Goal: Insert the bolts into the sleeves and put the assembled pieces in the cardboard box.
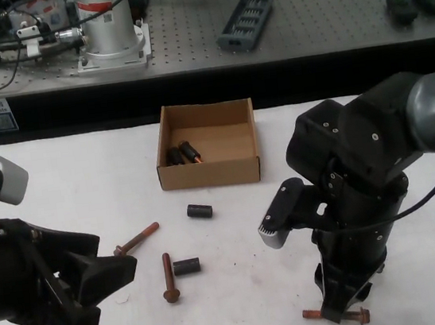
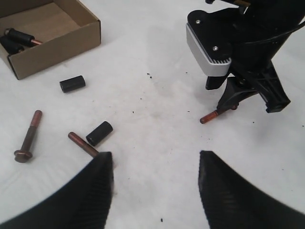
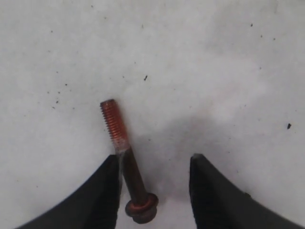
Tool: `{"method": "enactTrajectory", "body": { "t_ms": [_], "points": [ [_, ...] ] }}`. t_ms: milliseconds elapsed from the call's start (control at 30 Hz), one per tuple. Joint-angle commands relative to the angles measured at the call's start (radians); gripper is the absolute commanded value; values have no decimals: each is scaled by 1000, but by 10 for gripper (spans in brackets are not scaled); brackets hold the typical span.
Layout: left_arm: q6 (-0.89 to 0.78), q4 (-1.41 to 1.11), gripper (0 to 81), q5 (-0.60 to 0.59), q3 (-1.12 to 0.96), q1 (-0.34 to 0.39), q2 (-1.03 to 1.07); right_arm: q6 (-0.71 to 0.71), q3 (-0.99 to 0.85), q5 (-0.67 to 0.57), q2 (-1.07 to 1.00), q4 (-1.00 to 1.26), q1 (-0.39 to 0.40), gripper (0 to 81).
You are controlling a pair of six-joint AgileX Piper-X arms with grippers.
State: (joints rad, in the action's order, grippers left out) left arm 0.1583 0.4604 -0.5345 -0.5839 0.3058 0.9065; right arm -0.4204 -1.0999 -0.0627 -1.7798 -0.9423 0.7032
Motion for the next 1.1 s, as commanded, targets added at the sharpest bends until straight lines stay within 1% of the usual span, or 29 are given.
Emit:
{"method": "enactTrajectory", "body": {
  "t_ms": [0,233,500,667,733,933,967,1000,1067],
  "points": [
    [12,-4,405,7,-7,-1,-5,-7,0,-33,9,-16,11,339],
    [12,-4,405,7,-7,-1,-5,-34,12,-28,9,19,56,339],
    [12,-4,405,7,-7,-1,-5,-63,89,31,9,34,56,339],
    [12,-4,401,7,-7,-1,-5,-74,126,30,9,58,56,332],
    [12,-4,400,7,-7,-1,-5,-74,132,30,9,70,56,288],
    [12,-4,400,7,-7,-1,-5,-74,129,70,9,98,56,20],
    [12,-4,400,7,-7,-1,-5,-83,125,72,9,101,56,14],
    [12,-4,400,7,-7,-1,-5,-98,120,71,9,100,56,38],
    [12,-4,400,7,-7,-1,-5,-106,111,71,9,97,56,44]
  ]
}}
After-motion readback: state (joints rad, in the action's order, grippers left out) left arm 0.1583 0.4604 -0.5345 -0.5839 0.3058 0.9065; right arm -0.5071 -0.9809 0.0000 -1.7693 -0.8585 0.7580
